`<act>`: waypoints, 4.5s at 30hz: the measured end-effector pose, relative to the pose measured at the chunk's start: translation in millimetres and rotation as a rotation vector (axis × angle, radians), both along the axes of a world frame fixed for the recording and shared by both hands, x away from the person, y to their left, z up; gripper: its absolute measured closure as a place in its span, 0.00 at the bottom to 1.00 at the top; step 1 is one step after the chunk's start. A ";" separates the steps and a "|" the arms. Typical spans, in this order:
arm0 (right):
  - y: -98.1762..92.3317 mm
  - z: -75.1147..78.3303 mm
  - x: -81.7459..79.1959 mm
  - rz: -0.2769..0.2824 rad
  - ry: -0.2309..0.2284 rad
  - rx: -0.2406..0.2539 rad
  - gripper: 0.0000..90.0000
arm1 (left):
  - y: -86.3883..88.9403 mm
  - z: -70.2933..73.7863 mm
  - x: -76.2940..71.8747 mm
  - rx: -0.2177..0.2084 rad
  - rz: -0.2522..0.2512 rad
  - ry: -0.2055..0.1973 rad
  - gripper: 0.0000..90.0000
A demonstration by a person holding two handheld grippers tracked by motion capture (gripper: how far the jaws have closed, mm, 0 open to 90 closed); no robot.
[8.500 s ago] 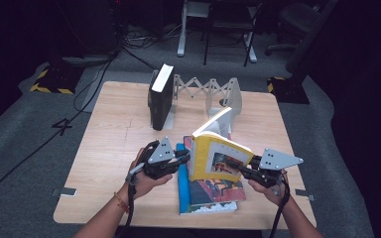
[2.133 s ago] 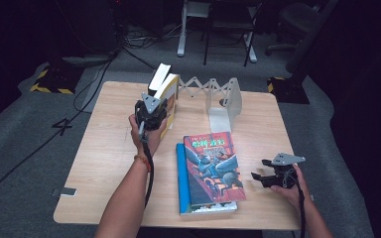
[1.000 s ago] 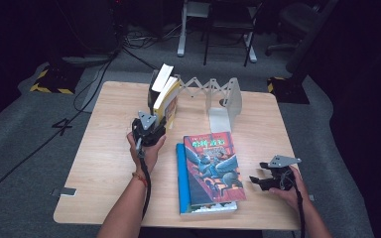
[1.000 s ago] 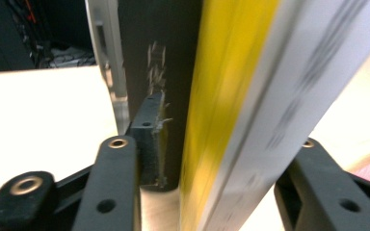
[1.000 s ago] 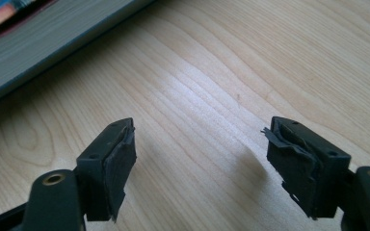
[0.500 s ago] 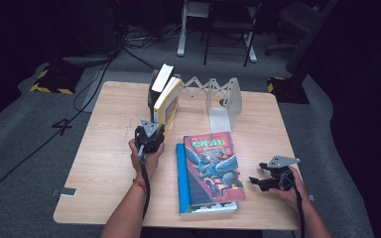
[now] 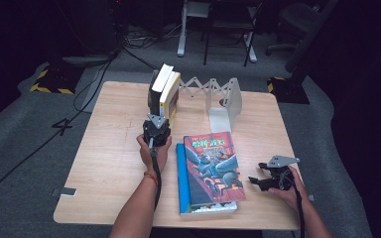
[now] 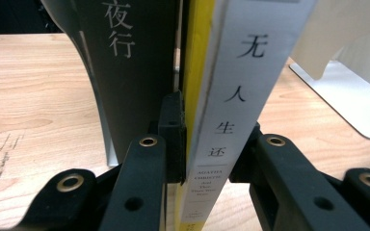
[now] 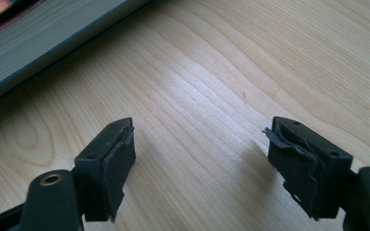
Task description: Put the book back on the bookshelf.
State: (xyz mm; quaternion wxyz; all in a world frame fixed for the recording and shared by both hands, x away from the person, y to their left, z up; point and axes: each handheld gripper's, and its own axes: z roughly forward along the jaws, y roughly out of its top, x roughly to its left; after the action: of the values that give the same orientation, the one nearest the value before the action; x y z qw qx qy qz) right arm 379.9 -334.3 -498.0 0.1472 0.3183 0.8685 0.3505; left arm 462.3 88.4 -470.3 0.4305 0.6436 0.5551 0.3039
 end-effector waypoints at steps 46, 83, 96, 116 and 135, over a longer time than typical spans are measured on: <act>-0.6 -1.3 0.4 -0.003 0.002 0.015 0.28 | 40.9 -18.3 -24.2 0.060 -0.264 0.062 0.85; -0.8 -1.3 -0.1 -0.002 0.000 0.014 0.28 | 16.0 -6.3 13.5 0.085 -0.147 0.090 0.87; -1.8 -1.5 -0.4 -0.004 0.003 0.018 0.28 | 15.7 -0.7 16.0 0.082 -0.181 0.082 0.84; -0.7 -1.1 -0.8 -0.009 0.000 0.014 0.29 | 38.0 2.2 -29.6 0.120 -0.421 0.071 0.68; 5.8 8.2 -7.0 0.019 -0.011 0.017 0.30 | 45.1 -9.3 -93.0 0.249 -0.656 0.153 0.44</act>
State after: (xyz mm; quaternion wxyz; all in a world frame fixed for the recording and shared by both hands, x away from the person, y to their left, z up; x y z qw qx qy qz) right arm 372.9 -328.5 -489.8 0.1457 0.3093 0.8676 0.3610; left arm 369.3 133.5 -479.6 0.3806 0.8559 0.3085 0.1657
